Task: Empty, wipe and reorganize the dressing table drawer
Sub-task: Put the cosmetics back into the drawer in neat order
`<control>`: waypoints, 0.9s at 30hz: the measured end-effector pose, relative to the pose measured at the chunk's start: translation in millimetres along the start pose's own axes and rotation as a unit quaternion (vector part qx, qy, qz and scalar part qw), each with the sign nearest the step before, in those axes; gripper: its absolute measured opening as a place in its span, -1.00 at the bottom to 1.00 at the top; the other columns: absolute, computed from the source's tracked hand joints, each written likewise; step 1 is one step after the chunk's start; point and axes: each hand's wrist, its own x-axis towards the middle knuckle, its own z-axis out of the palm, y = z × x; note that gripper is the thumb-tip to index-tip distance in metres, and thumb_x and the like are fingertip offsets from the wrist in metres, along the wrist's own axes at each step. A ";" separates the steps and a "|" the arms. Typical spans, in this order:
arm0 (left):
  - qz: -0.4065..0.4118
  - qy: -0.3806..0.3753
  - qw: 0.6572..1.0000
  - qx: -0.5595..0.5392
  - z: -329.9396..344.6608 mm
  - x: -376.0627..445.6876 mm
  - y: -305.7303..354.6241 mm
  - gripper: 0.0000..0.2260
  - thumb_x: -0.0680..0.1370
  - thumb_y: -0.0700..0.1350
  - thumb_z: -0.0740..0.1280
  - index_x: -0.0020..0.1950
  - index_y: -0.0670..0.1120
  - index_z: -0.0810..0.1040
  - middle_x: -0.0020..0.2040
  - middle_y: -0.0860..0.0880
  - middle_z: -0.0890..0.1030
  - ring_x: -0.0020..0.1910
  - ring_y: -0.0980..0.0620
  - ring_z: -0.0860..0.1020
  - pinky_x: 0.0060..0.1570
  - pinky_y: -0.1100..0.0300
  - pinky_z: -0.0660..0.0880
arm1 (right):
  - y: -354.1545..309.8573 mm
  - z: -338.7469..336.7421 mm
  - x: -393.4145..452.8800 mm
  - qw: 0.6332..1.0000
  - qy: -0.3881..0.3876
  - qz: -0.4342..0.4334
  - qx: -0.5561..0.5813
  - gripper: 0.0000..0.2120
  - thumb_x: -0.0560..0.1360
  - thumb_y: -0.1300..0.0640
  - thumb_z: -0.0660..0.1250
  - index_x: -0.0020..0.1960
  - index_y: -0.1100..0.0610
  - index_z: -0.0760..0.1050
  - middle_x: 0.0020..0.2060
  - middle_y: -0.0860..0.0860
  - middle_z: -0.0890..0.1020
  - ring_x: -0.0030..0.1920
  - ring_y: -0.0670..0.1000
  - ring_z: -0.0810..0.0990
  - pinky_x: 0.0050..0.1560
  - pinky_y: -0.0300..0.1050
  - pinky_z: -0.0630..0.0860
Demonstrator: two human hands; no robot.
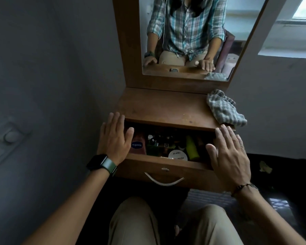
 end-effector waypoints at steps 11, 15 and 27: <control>0.274 -0.143 0.944 0.115 7.2 42.9 -1.9 0.03 0.24 0.55 -0.21 0.53 -0.08 -0.08 0.56 -0.05 -0.06 0.54 0.00 -0.12 0.47 0.02 -0.24 | 13.1 13.1 48.4 0.963 -0.132 -0.220 -0.089 -0.07 0.43 -0.45 -0.20 0.45 0.28 0.16 0.43 0.20 0.31 0.47 0.13 0.19 0.47 -0.04 -0.10; 0.294 -0.112 0.938 0.149 17.1 50.9 -4.9 -0.03 0.28 0.48 -0.03 0.53 -0.07 -0.11 0.56 -0.08 -0.04 0.54 -0.04 -0.07 0.46 0.02 -0.18 | 13.5 20.0 53.5 0.966 -0.086 -0.230 -0.077 -0.08 0.34 -0.44 0.05 0.41 0.25 0.20 0.36 0.20 0.40 0.40 0.12 0.19 0.45 0.00 0.08; 0.223 -0.023 0.971 0.081 31.1 49.8 16.2 -0.28 0.34 0.01 0.50 0.38 -0.25 0.34 0.45 -0.24 0.30 0.45 -0.21 0.27 0.41 -0.07 0.16 | -6.6 48.4 57.4 0.987 0.063 -0.149 0.010 -0.26 0.12 0.03 0.59 0.17 0.18 0.30 0.07 0.20 0.57 0.16 0.13 0.29 0.24 0.05 0.41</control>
